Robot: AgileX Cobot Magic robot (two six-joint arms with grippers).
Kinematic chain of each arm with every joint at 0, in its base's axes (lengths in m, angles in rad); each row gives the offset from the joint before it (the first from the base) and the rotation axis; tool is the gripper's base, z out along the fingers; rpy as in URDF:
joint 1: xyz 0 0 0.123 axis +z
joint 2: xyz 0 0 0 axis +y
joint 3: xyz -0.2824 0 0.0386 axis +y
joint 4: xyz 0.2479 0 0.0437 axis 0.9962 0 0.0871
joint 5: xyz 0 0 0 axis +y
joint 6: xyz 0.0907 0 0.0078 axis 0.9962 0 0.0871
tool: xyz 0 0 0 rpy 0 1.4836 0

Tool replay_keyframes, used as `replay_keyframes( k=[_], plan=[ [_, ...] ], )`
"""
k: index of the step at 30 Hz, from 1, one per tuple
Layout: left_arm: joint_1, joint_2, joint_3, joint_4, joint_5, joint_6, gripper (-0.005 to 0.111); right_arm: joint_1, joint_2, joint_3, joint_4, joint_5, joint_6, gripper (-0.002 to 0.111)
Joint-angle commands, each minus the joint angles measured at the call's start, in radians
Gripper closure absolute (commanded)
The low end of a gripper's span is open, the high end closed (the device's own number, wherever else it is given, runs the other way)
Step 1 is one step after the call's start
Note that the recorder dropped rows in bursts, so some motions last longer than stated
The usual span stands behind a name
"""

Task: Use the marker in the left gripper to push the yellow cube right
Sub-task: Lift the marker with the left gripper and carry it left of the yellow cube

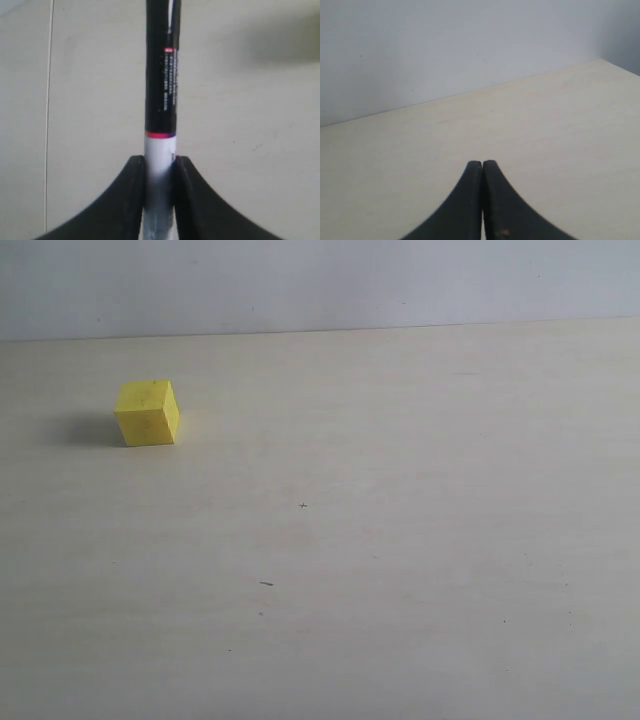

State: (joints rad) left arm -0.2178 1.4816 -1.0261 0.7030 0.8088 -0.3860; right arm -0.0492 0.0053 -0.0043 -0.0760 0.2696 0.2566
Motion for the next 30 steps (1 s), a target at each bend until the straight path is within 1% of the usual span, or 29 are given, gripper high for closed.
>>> replay_keyframes(
  k=[1, 2, 3, 5, 8, 9, 10, 11, 12, 13, 14, 16, 18, 20, 22, 24, 26, 30],
  plan=[
    [0.119, 0.091, -0.023, -0.069, -0.228, 0.331, 0.107, -0.005, -0.005, 0.004, -0.002, -0.006, 0.005, 0.108],
    [0.137, 0.120, -0.041, -0.069, -0.265, 0.333, 0.107, -0.005, -0.005, 0.004, -0.002, -0.006, 0.005, 0.108],
    [0.162, 0.187, -0.074, -0.069, -0.323, 0.338, 0.107, -0.005, -0.005, 0.004, -0.002, -0.006, 0.005, 0.108],
    [0.178, 0.298, -0.136, -0.069, -0.352, 0.498, 0.107, -0.005, -0.005, 0.004, -0.002, -0.006, 0.005, 0.108],
    [0.183, 0.433, -0.211, -0.112, -0.357, 0.900, 0.107, -0.005, -0.005, 0.004, -0.002, -0.006, 0.005, 0.108],
    [0.189, 0.458, -0.232, -0.133, -0.357, 0.948, 0.107, -0.005, -0.005, 0.004, -0.002, -0.006, 0.005, 0.108],
    [0.209, 0.498, -0.275, -0.219, -0.352, 1.046, 0.107, -0.005, -0.005, 0.004, -0.002, -0.006, 0.005, 0.108],
    [0.223, 0.520, -0.310, -0.336, -0.336, 1.137, 0.107, -0.005, -0.005, 0.004, -0.002, -0.006, 0.005, 0.108],
    [0.247, 0.545, -0.366, -0.521, -0.277, 1.366, 0.107, -0.005, -0.005, 0.004, -0.002, -0.006, 0.005, 0.108],
    [0.263, 0.560, -0.400, -0.634, -0.214, 1.501, 0.107, -0.005, -0.005, 0.004, -0.002, -0.006, 0.005, 0.108],
    [0.281, 0.575, -0.434, -0.721, -0.146, 1.617, 0.107, -0.005, -0.005, 0.004, -0.002, -0.006, 0.005, 0.108],
    [0.314, 0.596, -0.480, -0.839, -0.059, 1.774, 0.107, -0.005, -0.005, 0.004, -0.002, -0.006, 0.005, 0.108],
    [0.348, 0.608, -0.502, -0.882, -0.022, 1.893, 0.107, -0.005, -0.005, 0.004, -0.002, -0.006, 0.005, 0.108],
    [0.375, 0.613, -0.503, -0.886, 0.009, 2.027, 0.107, -0.005, -0.005, 0.004, -0.002, -0.006, 0.005, 0.108],
    [0.397, 0.622, -0.503, -0.894, 0.045, 2.125, 0.107, -0.005, -0.005, 0.004, -0.002, -0.006, 0.005, 0.108],
    [0.414, 0.637, -0.503, -0.930, 0.047, 2.132, 0.107, 0.000, -0.005, 0.004, -0.002, -0.006, 0.005, 0.108],
    [0.426, 0.654, -0.503, -0.950, 0.009, 2.132, 0.107, 0.003, -0.005, 0.004, -0.002, -0.006, 0.005, 0.108],
    [0.428, 0.676, -0.503, -0.948, -0.053, 2.195, 0.107, 0.003, -0.005, 0.004, -0.002, -0.006, 0.005, 0.108]
  ],
)
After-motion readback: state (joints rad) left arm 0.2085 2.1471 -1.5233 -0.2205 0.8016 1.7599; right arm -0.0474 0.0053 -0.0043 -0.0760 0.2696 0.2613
